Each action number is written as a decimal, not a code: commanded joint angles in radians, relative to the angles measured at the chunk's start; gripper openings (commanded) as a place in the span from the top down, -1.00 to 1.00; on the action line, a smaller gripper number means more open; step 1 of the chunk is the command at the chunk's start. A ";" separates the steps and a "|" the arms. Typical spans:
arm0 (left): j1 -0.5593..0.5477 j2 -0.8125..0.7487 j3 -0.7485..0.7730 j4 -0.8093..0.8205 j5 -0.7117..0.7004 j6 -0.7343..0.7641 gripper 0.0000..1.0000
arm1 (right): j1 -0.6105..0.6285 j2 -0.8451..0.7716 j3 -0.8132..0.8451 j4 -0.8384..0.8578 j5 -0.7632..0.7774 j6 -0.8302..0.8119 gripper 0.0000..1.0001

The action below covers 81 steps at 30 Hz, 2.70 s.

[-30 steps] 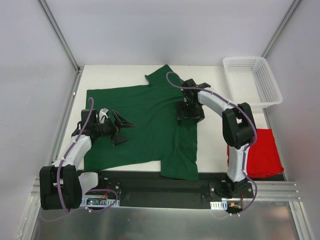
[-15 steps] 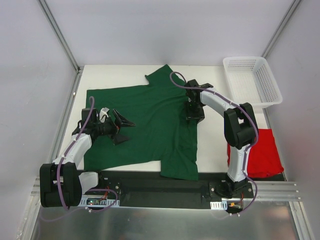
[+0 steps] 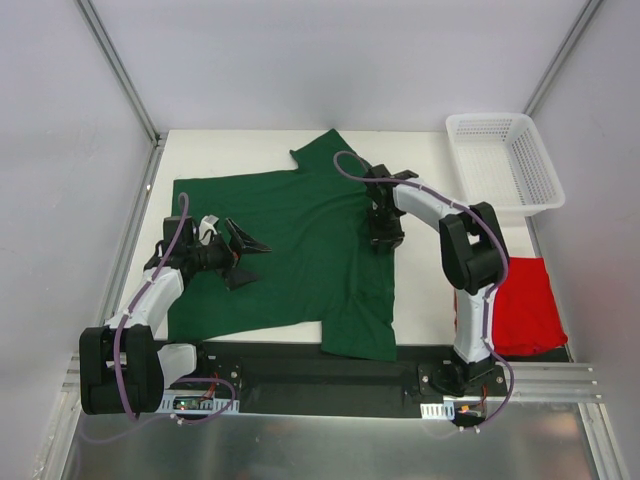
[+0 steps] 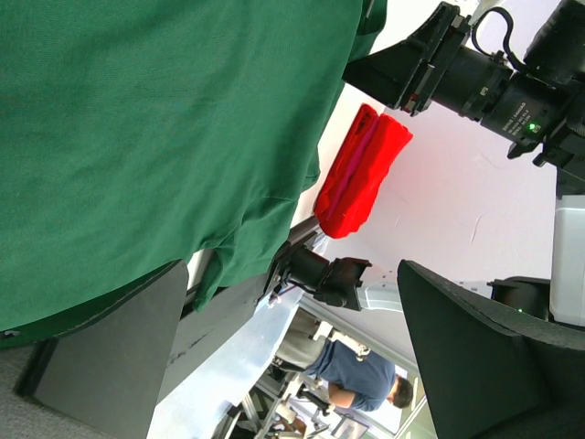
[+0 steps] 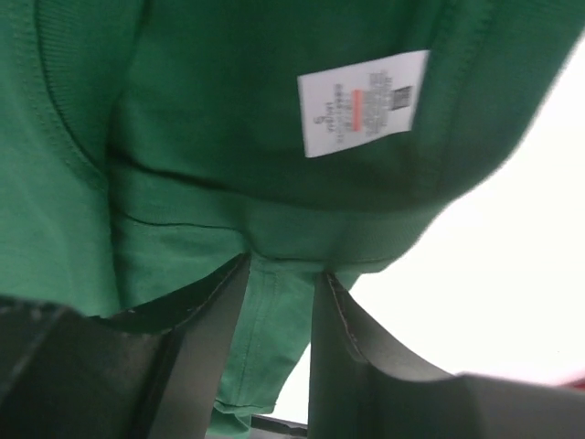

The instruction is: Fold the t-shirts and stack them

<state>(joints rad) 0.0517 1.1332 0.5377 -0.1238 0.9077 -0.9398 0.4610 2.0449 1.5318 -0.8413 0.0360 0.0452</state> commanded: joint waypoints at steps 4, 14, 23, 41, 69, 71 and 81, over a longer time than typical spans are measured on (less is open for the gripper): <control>-0.007 -0.004 -0.013 0.027 0.017 -0.004 -0.99 | 0.033 0.023 0.083 -0.038 -0.019 0.005 0.24; -0.007 -0.007 -0.016 0.027 0.019 -0.008 -0.99 | 0.034 0.024 0.077 -0.071 0.019 -0.004 0.97; -0.007 -0.010 -0.013 0.027 0.016 -0.007 -0.98 | 0.016 -0.035 0.068 -0.180 0.088 -0.008 0.97; -0.007 0.010 0.004 0.033 0.033 -0.002 -0.98 | -0.048 -0.107 0.042 -0.288 0.220 -0.038 0.97; 0.036 0.516 0.302 -0.091 -0.101 0.140 -0.98 | -0.039 -0.051 0.235 -0.102 -0.291 -0.137 -0.92; 0.039 0.598 0.356 -0.124 -0.127 0.150 -0.98 | -0.013 -0.009 0.255 -0.163 -0.343 -0.146 -0.92; 0.062 0.896 0.687 -0.230 -0.200 0.183 -0.99 | 0.094 -0.201 -0.057 -0.196 -0.432 -0.099 -0.92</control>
<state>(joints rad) 0.0940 1.9354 1.1141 -0.3050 0.7998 -0.8185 0.5335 1.9930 1.5562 -0.9756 -0.3313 -0.0658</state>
